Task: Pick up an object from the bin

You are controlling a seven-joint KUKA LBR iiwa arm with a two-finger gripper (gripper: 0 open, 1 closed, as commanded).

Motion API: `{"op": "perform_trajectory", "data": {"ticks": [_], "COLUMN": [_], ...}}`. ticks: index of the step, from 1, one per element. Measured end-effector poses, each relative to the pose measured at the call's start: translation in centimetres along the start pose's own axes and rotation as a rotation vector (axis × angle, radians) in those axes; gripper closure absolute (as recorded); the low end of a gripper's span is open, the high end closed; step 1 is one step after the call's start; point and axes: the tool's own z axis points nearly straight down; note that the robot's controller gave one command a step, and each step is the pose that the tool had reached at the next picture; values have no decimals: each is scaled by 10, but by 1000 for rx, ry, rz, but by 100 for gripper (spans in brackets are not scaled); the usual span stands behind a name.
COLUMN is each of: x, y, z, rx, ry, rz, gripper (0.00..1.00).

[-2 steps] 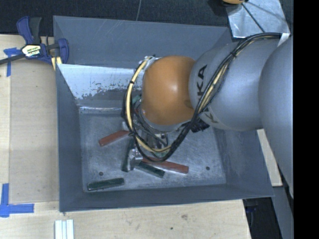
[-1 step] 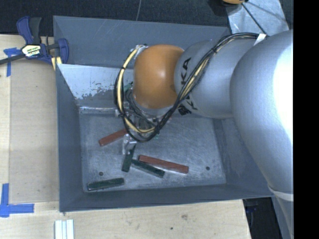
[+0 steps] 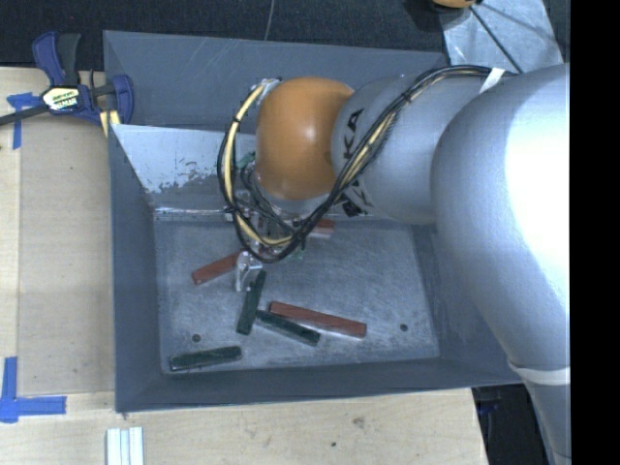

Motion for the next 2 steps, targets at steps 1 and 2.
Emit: {"op": "perform_trajectory", "data": {"ticks": [1,2], "x": [16,11], "y": [-5,2], "z": [-19,16], "rx": [-1,0], "ry": [-4,-5], "rz": [141,40], "gripper": [0,0]}}
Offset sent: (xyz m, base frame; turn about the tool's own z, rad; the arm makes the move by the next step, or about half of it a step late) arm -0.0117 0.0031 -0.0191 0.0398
